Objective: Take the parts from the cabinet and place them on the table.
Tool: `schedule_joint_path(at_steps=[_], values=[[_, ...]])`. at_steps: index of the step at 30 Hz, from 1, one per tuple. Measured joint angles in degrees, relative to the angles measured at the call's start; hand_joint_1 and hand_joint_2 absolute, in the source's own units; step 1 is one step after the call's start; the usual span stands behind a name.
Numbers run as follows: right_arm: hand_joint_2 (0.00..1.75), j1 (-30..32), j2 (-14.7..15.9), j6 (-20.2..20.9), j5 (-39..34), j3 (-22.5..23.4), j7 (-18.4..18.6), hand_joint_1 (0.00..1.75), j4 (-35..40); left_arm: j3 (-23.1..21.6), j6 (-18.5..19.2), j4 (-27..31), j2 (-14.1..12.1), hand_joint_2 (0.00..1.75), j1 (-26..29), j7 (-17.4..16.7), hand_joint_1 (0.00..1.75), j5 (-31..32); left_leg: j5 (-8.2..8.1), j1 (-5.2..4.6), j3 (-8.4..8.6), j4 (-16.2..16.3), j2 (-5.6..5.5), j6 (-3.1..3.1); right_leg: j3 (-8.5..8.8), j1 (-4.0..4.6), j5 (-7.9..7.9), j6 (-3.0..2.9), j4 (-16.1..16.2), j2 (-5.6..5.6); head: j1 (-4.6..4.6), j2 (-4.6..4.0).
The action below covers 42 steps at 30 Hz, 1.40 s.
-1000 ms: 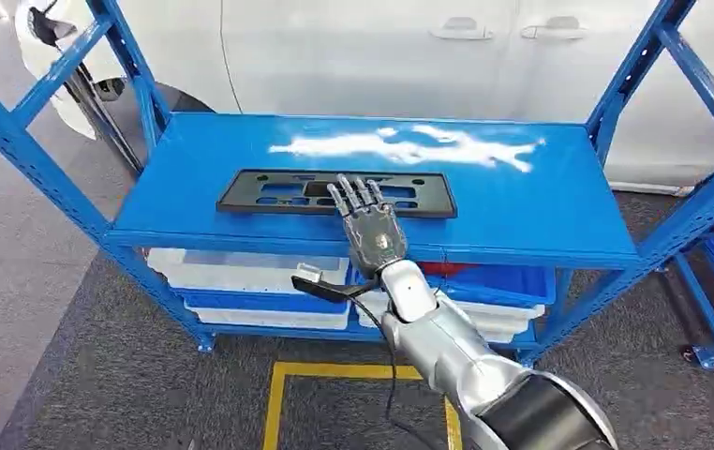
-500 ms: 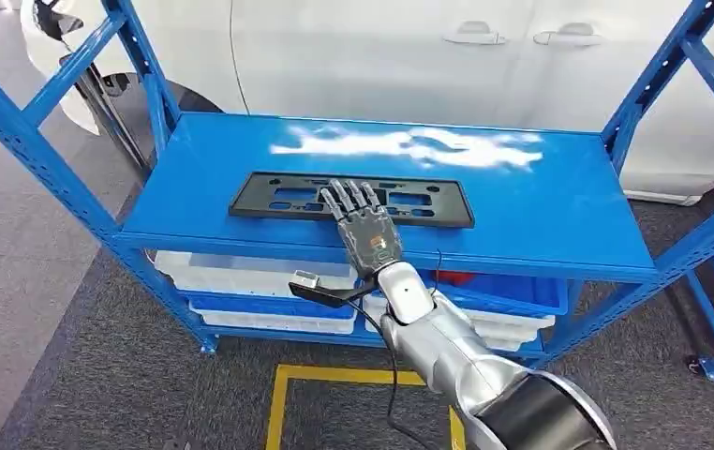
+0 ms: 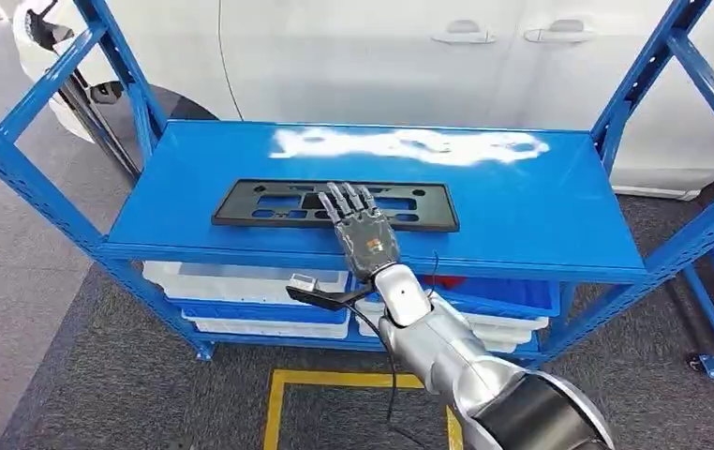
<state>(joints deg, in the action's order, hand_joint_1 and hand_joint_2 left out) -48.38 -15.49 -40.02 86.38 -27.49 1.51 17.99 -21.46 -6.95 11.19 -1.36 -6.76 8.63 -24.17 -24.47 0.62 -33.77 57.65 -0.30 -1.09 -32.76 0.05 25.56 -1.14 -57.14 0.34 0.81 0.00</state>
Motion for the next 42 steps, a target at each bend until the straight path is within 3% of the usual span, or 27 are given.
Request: schedule_joint_path(at_steps=[4,5,6,9,10,11,12,14,15,16,19,21,22,24,25,26,28,29,30,31,35,37,39,40,41,42], values=[[1.75,-0.11,-0.11,0.00,0.02,-0.09,-0.35,0.00,0.00,0.02,-0.02,-0.02,0.00,0.00,0.04,-0.02,0.00,-0.24,0.27,-0.38,-0.09,-0.58,-0.14,1.17,-0.14,-0.03,-0.04,1.14,0.22,0.08,0.00,0.00],[1.75,-0.15,-0.18,0.00,0.06,-0.11,-0.33,0.00,0.00,0.02,-0.02,-0.02,0.11,0.00,0.09,0.00,0.00,-0.24,0.54,0.26,0.23,-1.20,-0.05,1.60,-0.20,0.15,0.40,1.50,-0.06,0.09,0.00,0.00],[1.75,-0.25,-0.16,0.02,0.13,-0.13,-0.28,0.00,0.00,0.02,-0.02,0.00,0.11,0.00,0.06,0.04,0.00,-0.24,0.56,0.19,0.39,-1.33,-0.06,1.80,-0.58,0.13,1.35,1.74,-1.40,0.00,-0.02,0.00],[1.75,-0.23,-0.09,0.22,0.94,-0.48,0.44,0.00,-0.17,0.02,-0.05,-0.02,0.07,0.00,0.06,0.13,0.00,-0.24,0.37,0.03,0.39,-1.28,-0.02,2.35,-7.59,-0.21,7.77,2.14,-15.35,-0.03,0.00,0.00],[1.75,-0.08,-0.05,0.31,1.20,-0.64,0.74,0.00,-0.26,0.02,0.00,-0.02,0.07,0.00,0.16,0.13,0.00,-0.22,0.30,0.00,0.40,-1.22,-0.02,2.41,-9.52,-0.26,8.37,2.20,-18.67,-0.03,0.00,0.00],[1.75,0.03,0.00,0.42,1.31,-0.81,0.96,0.00,-0.31,0.02,0.09,-0.02,0.07,0.00,0.22,0.13,0.00,-0.20,0.23,0.00,0.45,-1.17,-0.04,2.39,-10.04,-0.29,7.65,2.19,-19.00,-0.04,0.00,0.00],[1.75,0.04,0.02,0.57,1.49,-1.01,1.29,0.00,-0.33,0.02,0.11,-0.02,0.07,0.00,0.24,0.13,0.00,-0.20,0.07,0.00,0.57,-1.08,-0.10,2.29,-9.25,-0.28,5.58,2.07,-16.60,-0.04,0.00,0.00],[1.75,-0.13,0.02,0.85,1.71,-1.27,1.62,0.00,-0.31,0.02,0.18,0.00,0.09,0.00,0.21,0.13,0.00,-0.17,-0.36,-0.04,1.19,-0.92,-0.20,2.07,-4.70,-0.25,0.00,1.54,-6.73,-0.05,0.00,0.00],[1.75,-0.17,0.02,0.90,1.71,-1.36,1.83,0.00,-0.31,0.02,0.20,0.00,0.15,0.00,0.23,0.13,0.00,-0.17,-0.67,-0.04,1.47,-0.91,-0.20,1.88,-2.26,-0.18,-1.98,1.14,-1.42,-0.06,0.00,0.00],[1.75,-0.29,0.02,0.92,1.73,-1.38,1.99,0.00,-0.33,0.02,0.24,-0.02,0.17,0.00,0.14,0.15,0.00,-0.17,-0.84,-0.40,1.39,-0.83,-0.19,1.60,-1.68,0.18,-1.00,1.08,-0.55,-0.05,0.00,0.00],[1.75,-0.32,0.08,1.07,1.81,-1.47,2.12,0.00,-0.33,0.02,0.30,-0.02,0.17,0.00,0.20,0.18,0.00,-0.15,-0.96,-0.16,1.49,-1.04,-0.13,0.63,-1.82,0.38,-1.03,0.40,-0.37,0.15,0.00,0.00],[1.75,-0.47,-0.02,1.07,1.99,-1.55,2.21,0.00,-0.28,0.02,0.35,0.00,0.06,0.00,0.14,0.20,0.00,-0.15,-1.73,-0.07,1.53,-0.46,-0.10,0.06,-1.06,-0.19,-1.34,-0.20,0.57,0.02,0.00,0.00],[1.75,-0.60,-0.09,1.07,1.99,-1.64,2.27,0.00,-0.28,0.00,0.35,-0.02,0.15,0.00,0.09,0.22,0.00,-0.09,-3.30,-0.08,0.52,2.06,-0.04,-0.27,-0.79,-0.30,-1.25,-0.47,0.73,-0.03,0.00,0.00],[1.75,-0.61,-0.13,1.09,2.08,-1.82,2.27,0.00,-0.31,0.02,0.28,-0.02,0.11,0.00,0.09,0.22,0.00,0.04,-7.45,0.22,-4.17,11.56,-0.04,-0.90,-0.57,-0.22,-1.02,-0.79,0.70,-0.12,0.02,0.00],[1.75,-0.50,-0.11,1.09,2.12,-1.86,2.27,0.00,-0.35,0.02,0.24,-0.02,0.11,0.00,0.17,0.22,0.00,0.04,-8.74,0.23,-6.45,15.64,-0.03,-1.07,-0.53,-0.18,-0.92,-0.82,0.67,-0.13,0.00,0.00],[1.75,-0.41,-0.11,1.09,2.12,-1.90,2.27,0.00,-0.37,0.02,0.24,-0.02,0.11,0.00,0.31,0.22,0.00,0.04,-8.63,0.23,-7.85,17.62,-0.03,-1.18,-0.46,-0.17,-0.80,-0.86,0.62,-0.09,0.02,0.00],[1.75,-0.37,-0.11,1.07,2.12,-1.95,2.25,0.00,-0.37,0.02,0.24,-0.02,0.11,0.00,0.39,0.22,0.00,0.04,-5.21,0.23,-6.84,14.08,-0.03,-1.08,-0.12,-0.17,-0.44,-0.74,0.48,0.03,0.02,0.00],[1.75,-0.41,-0.16,1.07,2.12,-1.95,2.25,0.00,-0.35,0.02,0.24,-0.02,0.09,0.00,0.34,0.26,0.00,0.04,-1.13,0.22,-3.78,7.15,-0.03,-0.78,0.30,-0.17,-0.05,-0.59,0.31,0.08,0.02,0.00],[1.75,-0.43,-0.27,1.07,2.12,-1.97,2.16,0.00,-0.33,0.02,0.24,-0.02,0.04,0.00,0.34,0.31,0.00,0.04,1.54,0.21,-1.36,1.81,-0.01,-0.46,0.65,-0.15,0.27,-0.43,0.21,0.09,0.00,0.00],[1.75,-0.48,-0.33,1.07,2.12,-2.01,2.05,0.00,-0.35,0.02,0.24,-0.02,0.04,0.00,0.32,0.31,0.00,0.02,0.58,-0.13,-0.11,0.07,-0.05,-0.02,0.72,0.14,0.49,-0.15,0.18,0.08,0.00,0.00],[1.75,-0.57,-0.42,1.20,2.43,-2.45,1.86,0.00,-0.33,0.02,0.24,-0.02,0.04,0.00,0.32,0.35,0.00,0.00,0.55,-0.29,-0.09,-0.83,-0.13,1.11,0.60,0.16,0.60,0.94,0.28,0.12,0.02,0.00],[1.75,-0.70,-0.42,1.51,2.67,-2.65,1.86,0.00,-0.31,0.02,0.24,-0.02,0.15,0.00,0.28,0.37,0.00,0.00,0.75,0.24,0.38,-1.54,-0.04,1.75,-0.18,0.11,2.34,1.64,-1.96,0.00,0.00,0.00],[1.75,-0.65,-0.42,2.03,2.78,-2.82,1.90,0.00,-0.35,0.02,0.24,-0.02,0.11,0.00,0.17,0.37,0.00,0.00,0.66,0.18,0.39,-1.52,-0.03,2.01,-4.25,-0.10,6.32,1.97,-10.04,-0.02,0.00,0.00],[1.75,-0.45,-0.37,2.16,2.82,-2.86,1.92,0.00,-0.46,0.02,0.24,-0.02,0.11,0.00,0.19,0.37,0.00,0.00,0.58,0.14,0.38,-1.50,-0.01,2.11,-7.34,-0.22,8.44,2.12,-15.77,-0.02,0.00,0.00],[1.75,-0.28,-0.33,2.38,2.82,-2.91,2.01,0.00,-0.55,0.04,0.24,-0.02,0.11,0.00,0.27,0.37,0.00,0.00,0.51,0.13,0.40,-1.43,-0.02,2.15,-9.40,-0.30,8.84,2.20,-19.09,-0.03,0.00,0.00],[1.75,-0.22,-0.33,2.75,2.82,-3.02,2.10,0.00,-0.66,0.04,0.24,-0.02,0.11,0.00,0.32,0.37,0.00,-0.09,0.37,0.13,0.52,-1.36,-0.04,2.12,-9.72,-0.37,7.53,2.24,-18.70,-0.03,0.00,0.00]])
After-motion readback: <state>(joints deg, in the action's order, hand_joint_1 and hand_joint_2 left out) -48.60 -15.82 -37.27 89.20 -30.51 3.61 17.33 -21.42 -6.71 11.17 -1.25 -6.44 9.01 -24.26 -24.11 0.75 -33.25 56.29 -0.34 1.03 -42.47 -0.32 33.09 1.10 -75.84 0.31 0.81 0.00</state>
